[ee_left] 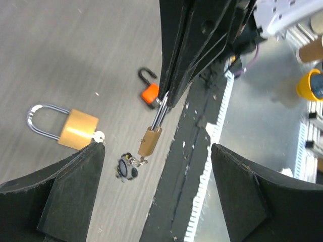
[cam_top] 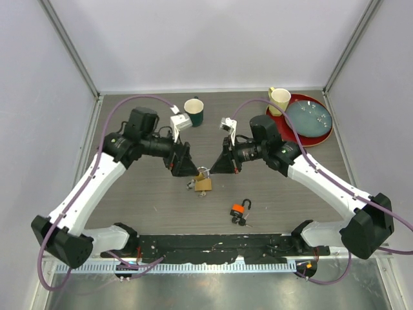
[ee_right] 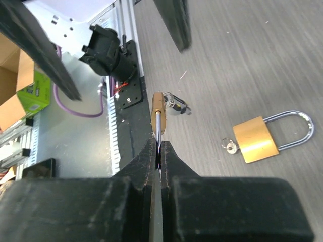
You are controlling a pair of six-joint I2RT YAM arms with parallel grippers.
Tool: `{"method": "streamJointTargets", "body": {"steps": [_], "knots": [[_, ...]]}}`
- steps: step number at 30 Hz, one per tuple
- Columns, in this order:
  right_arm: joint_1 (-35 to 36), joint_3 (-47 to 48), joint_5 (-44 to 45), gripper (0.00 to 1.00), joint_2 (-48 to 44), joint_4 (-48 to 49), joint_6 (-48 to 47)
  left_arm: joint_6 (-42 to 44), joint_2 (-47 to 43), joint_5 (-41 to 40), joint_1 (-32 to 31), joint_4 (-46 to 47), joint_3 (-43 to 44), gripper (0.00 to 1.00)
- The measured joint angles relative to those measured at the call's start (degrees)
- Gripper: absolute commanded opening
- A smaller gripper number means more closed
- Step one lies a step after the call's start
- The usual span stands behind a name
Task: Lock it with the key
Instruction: Lock the lock.
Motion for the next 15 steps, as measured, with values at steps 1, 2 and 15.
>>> {"method": "streamJointTargets", "body": {"steps": [1, 2, 15], "knots": [[0.0, 0.0, -0.8, 0.01, 0.2, -0.3, 0.0, 1.2, 1.7, 0.0, -0.9, -1.8, 0.4, 0.88], [0.0, 0.0, -1.6, 0.01, 0.3, -0.3, 0.0, 1.9, 2.9, 0.0, -1.6, -3.0, 0.4, 0.88], [0.3, 0.2, -5.0, 0.01, 0.3, 1.4, 0.9, 4.2, 6.6, 0.5, -8.8, -7.3, -0.5, 0.43]]}}
